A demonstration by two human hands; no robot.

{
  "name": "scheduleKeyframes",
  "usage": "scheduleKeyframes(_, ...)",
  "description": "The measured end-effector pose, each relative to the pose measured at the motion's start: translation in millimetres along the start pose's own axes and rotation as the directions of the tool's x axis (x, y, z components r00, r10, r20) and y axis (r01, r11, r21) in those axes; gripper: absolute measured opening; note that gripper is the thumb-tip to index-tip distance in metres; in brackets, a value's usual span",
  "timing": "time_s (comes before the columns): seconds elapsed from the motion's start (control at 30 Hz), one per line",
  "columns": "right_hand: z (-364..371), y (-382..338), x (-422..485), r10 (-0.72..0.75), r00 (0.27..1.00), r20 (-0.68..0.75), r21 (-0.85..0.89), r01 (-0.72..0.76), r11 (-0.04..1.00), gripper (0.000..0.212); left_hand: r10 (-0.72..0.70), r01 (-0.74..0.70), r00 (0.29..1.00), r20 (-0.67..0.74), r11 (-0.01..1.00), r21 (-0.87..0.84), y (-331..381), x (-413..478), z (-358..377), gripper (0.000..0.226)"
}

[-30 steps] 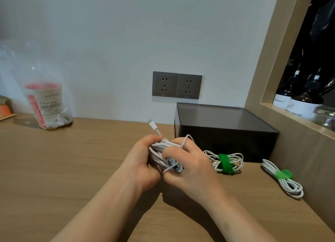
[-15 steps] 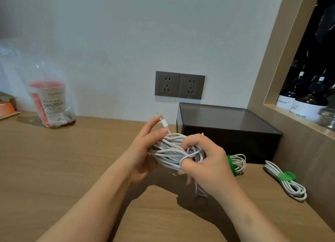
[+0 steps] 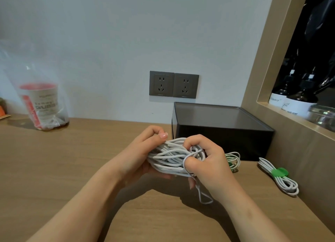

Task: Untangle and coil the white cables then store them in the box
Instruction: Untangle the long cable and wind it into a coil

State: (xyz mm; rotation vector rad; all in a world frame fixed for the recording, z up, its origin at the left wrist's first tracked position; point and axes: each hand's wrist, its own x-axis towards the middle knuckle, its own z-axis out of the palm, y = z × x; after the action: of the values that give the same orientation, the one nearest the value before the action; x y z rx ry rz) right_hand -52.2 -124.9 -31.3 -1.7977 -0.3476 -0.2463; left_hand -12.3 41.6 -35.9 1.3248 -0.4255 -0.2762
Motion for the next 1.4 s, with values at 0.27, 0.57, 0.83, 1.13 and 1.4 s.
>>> scheduleKeyframes(0.27, 1.1, -0.7, 1.4, -0.011, 0.999, 0.044, 0.026, 0.010, 1.000, 0.038, 0.048, -0.042, 0.962, -0.269, 0.999, 0.028, -0.7, 5.2, 10.6, 0.022)
scheduleKeyframes(0.57, -8.0, 7.7, 15.8, 0.166, 0.980, -0.112, 0.071, -0.158, 0.985, 0.039, 0.021, -0.052, 0.844, -0.535, 0.998, -0.042, -2.4, 10.7, 7.2, 0.025)
scheduleKeyframes(0.83, -2.2, 20.3, 18.3, 0.185, 0.948, -0.259, -0.039, -0.202, 0.979, 0.021, -0.035, -0.050, 0.765, -0.643, 0.992, -0.114, -4.6, 15.4, 7.7, 0.013)
scheduleKeyframes(1.13, 1.3, 18.3, 19.7, 0.120, 0.875, -0.469, 0.051, -0.109, 0.993, 0.040, -0.115, -0.118, 0.696, -0.709, 0.955, -0.271, -9.1, 16.3, 15.5, 0.015)
scheduleKeyframes(1.4, 2.9, 25.4, 20.6, 0.344, 0.880, -0.329, 0.109, -0.326, 0.939, 0.037, -0.130, -0.069, 0.696, -0.706, 0.967, -0.245, -15.6, 19.4, 11.6, 0.017)
